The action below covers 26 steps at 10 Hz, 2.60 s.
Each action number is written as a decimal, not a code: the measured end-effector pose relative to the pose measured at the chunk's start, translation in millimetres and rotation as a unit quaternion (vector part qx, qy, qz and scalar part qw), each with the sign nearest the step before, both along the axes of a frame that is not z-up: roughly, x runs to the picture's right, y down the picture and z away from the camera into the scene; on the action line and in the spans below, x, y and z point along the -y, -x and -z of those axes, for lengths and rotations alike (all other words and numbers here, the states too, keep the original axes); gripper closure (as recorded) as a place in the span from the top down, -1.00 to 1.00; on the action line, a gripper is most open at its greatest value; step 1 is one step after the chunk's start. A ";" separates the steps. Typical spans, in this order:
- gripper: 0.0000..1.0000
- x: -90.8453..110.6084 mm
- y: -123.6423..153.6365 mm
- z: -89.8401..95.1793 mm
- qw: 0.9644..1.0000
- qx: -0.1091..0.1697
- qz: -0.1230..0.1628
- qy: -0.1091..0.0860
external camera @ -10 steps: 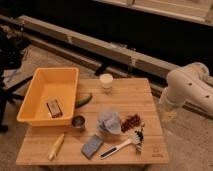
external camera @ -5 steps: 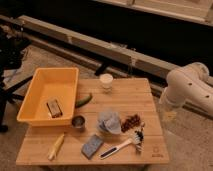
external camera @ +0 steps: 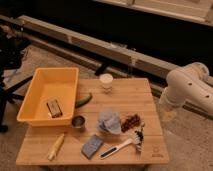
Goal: Place towel in metal cup
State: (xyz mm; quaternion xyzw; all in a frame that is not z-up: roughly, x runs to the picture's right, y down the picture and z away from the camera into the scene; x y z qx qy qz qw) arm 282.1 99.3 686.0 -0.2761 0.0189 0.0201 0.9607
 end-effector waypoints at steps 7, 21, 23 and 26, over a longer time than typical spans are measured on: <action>0.30 -0.9 24.4 -4.8 0.999 0.032 0.018 -0.008; 0.30 -59.1 260.5 -46.3 0.940 0.252 0.231 -0.006; 0.30 -66.5 268.7 -49.2 0.934 0.257 0.249 -0.004; 0.14 -78.2 272.3 -55.4 0.932 0.244 0.268 0.005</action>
